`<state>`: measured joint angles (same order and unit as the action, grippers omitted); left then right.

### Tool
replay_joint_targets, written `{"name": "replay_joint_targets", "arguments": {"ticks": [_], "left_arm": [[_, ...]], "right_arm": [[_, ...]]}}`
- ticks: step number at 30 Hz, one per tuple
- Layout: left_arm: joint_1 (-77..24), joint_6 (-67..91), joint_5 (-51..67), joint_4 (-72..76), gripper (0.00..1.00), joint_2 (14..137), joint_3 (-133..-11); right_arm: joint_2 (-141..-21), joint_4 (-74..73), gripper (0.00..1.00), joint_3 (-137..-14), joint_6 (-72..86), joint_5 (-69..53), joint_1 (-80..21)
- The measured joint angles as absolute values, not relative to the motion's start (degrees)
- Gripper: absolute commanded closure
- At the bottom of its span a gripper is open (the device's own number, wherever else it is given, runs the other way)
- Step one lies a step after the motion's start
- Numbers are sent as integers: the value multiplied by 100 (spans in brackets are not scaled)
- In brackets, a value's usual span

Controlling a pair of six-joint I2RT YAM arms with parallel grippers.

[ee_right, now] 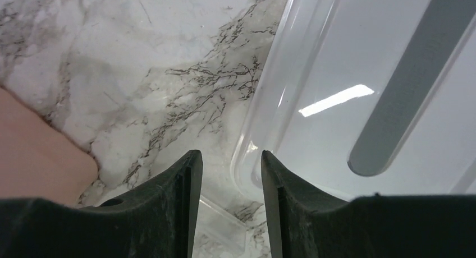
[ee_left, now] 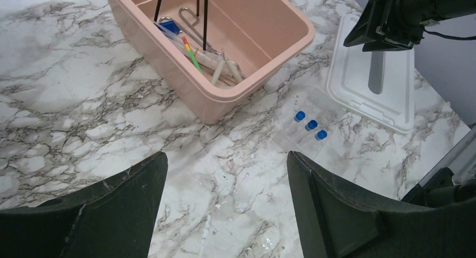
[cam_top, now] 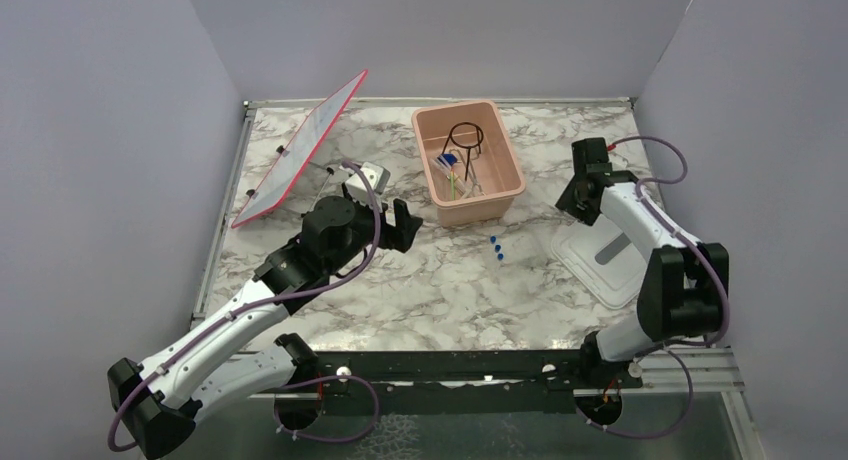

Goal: Organize the chemistry lab equipment

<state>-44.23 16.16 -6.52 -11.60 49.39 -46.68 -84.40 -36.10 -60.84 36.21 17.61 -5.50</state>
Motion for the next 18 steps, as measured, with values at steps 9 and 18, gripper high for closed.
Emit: {"name": "replay_joint_targets", "arguments": {"ticks": [9, 18], "left_arm": [[-4423, 1557, -701, -1175, 19, 5017, -4635], [-4423, 1551, -652, -1081, 19, 5367, -4635]], "right_arm": [[-9592, -3135, 57, -6084, 3918, 1835, -198], [-9856, -2751, 62, -5959, 4058, 1874, 60]]}}
